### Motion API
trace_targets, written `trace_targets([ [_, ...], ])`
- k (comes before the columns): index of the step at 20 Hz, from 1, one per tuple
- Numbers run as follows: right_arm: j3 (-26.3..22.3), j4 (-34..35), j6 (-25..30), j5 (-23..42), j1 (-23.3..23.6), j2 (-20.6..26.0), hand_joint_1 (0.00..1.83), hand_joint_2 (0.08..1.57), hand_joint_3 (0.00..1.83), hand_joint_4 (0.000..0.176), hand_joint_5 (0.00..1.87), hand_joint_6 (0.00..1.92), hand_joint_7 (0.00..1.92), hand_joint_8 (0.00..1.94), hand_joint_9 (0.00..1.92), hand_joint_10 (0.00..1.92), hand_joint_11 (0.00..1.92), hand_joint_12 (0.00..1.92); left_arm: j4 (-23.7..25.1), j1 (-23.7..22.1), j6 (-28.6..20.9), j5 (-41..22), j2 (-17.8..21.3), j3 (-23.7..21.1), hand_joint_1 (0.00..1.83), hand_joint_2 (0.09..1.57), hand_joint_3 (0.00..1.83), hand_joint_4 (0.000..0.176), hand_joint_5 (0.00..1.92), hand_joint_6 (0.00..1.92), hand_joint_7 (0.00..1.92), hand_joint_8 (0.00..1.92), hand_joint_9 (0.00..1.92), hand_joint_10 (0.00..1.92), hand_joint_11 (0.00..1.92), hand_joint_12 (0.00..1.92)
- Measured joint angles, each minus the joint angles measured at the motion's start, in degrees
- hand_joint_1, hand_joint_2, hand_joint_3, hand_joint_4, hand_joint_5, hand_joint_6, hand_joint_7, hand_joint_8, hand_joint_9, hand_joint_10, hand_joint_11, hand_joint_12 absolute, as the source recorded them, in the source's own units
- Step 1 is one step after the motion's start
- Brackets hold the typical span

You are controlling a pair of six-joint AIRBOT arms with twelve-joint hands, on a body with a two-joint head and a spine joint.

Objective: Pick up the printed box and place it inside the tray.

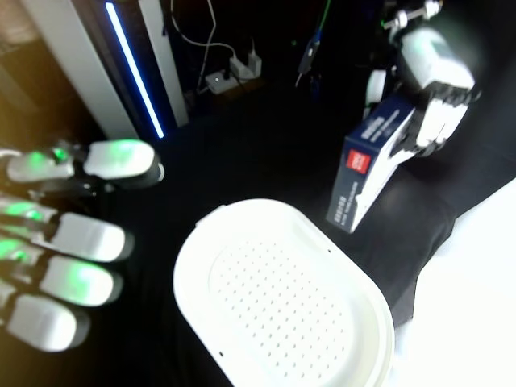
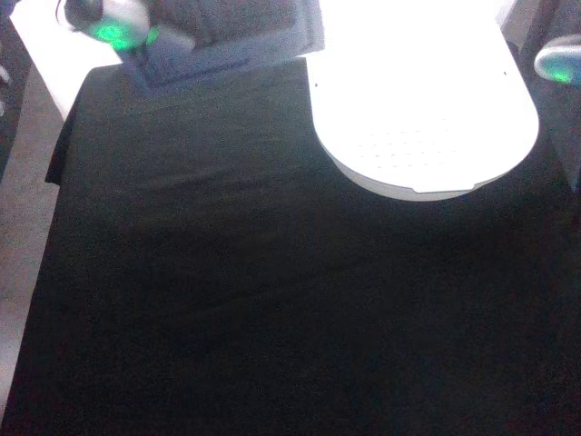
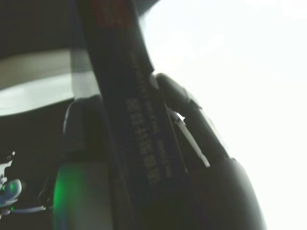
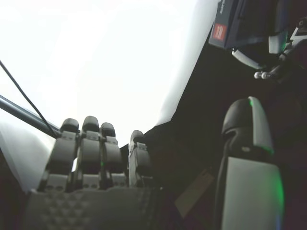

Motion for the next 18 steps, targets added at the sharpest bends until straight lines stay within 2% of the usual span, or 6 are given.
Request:
trace_targets([
  [4, 1.07, 0.02, 0.02, -0.11, 0.07, -1.77, 0.67, 0.61, 0.0, 0.176, 0.0, 0.0, 0.06, 0.0, 0.1, 0.01, 0.0, 0.45, 2.8, -1.68, -0.02, -3.21, 0.0, -3.26, 1.28, 1.1, 0.0, 0.0, 0.9, 0.9, 1.15, 0.92, 1.46, 0.43, 1.23, 1.0],
  [7, 2.16, 0.15, 1.46, -0.79, 1.29, -3.8, 0.7, 0.6, 0.0, 0.176, 0.0, 0.0, 0.08, 0.0, 0.11, 0.0, 0.0, 0.43, 3.93, -1.73, 0.0, -5.79, -0.9, -4.07, 1.28, 1.1, 0.0, 0.0, 0.91, 0.85, 1.14, 0.94, 1.49, 0.41, 1.24, 1.1],
  [8, 2.78, 0.13, 2.32, -1.03, 2.36, -4.87, 0.73, 0.62, 0.0, 0.176, 0.0, 0.0, 0.07, 0.01, 0.11, 0.0, 0.0, 0.31, 3.89, -1.62, 0.04, -6.19, -2.05, -3.72, 1.28, 1.1, 0.0, 0.0, 0.92, 0.82, 1.13, 0.97, 1.51, 0.41, 1.25, 1.11],
  [12, 4.55, -0.44, 4.0, -0.87, 4.33, -7.91, 0.68, 0.72, 0.01, 0.176, 0.0, 0.0, 0.01, 0.0, 0.07, 0.0, 0.0, 0.55, 3.91, 0.2, -0.04, -6.69, -6.47, -2.03, 1.28, 1.09, 0.0, 0.0, 0.93, 0.81, 1.14, 0.95, 1.51, 0.41, 1.24, 1.05],
  [16, 5.35, 0.5, 4.35, -1.66, 5.64, -9.4, 0.65, 0.68, 0.0, 0.176, 0.0, 0.0, 0.04, 0.0, 0.09, 0.0, 0.0, 0.44, 2.45, 0.63, 0.0, -8.07, -7.93, -1.27, 1.28, 1.09, 0.0, 0.0, 0.95, 0.76, 1.15, 0.94, 1.52, 0.39, 1.27, 1.09],
  [18, 5.92, 0.15, 4.46, -1.55, 5.64, -10.8, 0.63, 0.67, 0.0, 0.176, 0.0, 0.0, 0.05, 0.0, 0.12, 0.0, 0.0, 0.63, 1.33, 1.31, 0.04, -9.25, -8.59, -0.92, 1.28, 1.1, 0.0, 0.0, 0.92, 0.8, 1.11, 1.01, 1.53, 0.41, 1.27, 1.14],
])
